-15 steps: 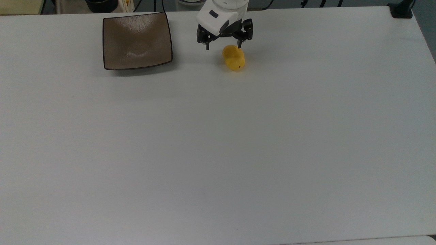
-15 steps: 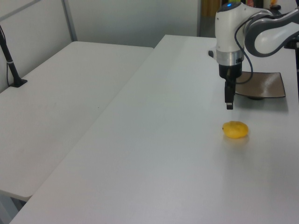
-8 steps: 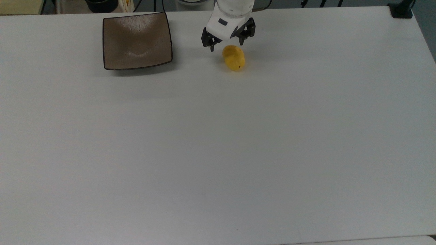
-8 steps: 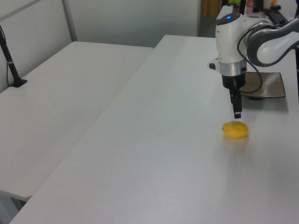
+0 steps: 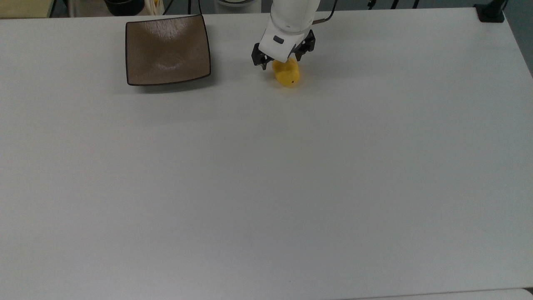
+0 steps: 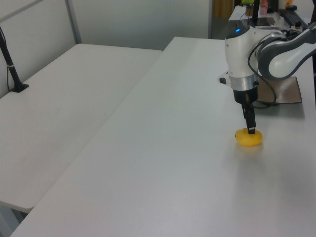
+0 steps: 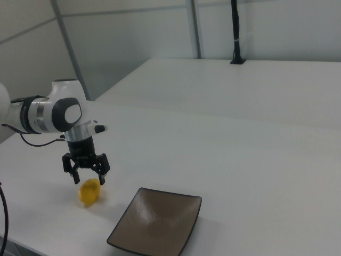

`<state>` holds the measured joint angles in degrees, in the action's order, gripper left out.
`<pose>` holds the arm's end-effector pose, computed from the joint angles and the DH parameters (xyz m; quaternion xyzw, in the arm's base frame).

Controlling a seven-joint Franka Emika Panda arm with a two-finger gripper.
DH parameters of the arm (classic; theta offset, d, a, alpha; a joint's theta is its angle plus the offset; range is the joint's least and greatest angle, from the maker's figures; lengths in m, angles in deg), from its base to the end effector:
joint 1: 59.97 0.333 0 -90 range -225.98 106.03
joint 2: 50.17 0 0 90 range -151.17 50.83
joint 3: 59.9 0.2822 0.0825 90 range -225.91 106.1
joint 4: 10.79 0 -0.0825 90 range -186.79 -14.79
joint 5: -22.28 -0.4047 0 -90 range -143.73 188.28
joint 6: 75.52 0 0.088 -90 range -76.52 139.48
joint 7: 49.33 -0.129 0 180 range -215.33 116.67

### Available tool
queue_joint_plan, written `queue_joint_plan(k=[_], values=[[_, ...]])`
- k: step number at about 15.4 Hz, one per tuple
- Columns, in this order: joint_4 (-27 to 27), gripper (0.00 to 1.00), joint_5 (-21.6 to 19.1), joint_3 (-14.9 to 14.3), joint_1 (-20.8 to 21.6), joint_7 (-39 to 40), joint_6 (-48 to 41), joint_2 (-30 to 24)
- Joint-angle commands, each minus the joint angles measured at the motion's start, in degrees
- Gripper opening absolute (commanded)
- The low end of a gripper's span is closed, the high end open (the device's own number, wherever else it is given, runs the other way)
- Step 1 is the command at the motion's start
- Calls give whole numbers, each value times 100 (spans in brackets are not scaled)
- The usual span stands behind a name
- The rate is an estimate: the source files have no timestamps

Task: Put potatoes on a ceramic plate
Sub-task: 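Close the gripper on the yellow potato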

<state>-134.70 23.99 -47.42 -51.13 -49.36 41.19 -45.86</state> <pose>0.4972 0.1922 0.2796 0.9763 0.1922 -0.0968 0.0228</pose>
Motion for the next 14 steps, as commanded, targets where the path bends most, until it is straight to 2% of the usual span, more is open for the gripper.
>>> queue_joint_plan(k=[1,6,8,11,14], values=[[-98,100,-57,0,30,135,387,139],[-98,99,-57,26,39,118,431,254],[-133,87,-57,35,39,135,431,263],[-150,57,-48,70,39,135,423,263],[-142,53,-48,70,39,126,397,237]])
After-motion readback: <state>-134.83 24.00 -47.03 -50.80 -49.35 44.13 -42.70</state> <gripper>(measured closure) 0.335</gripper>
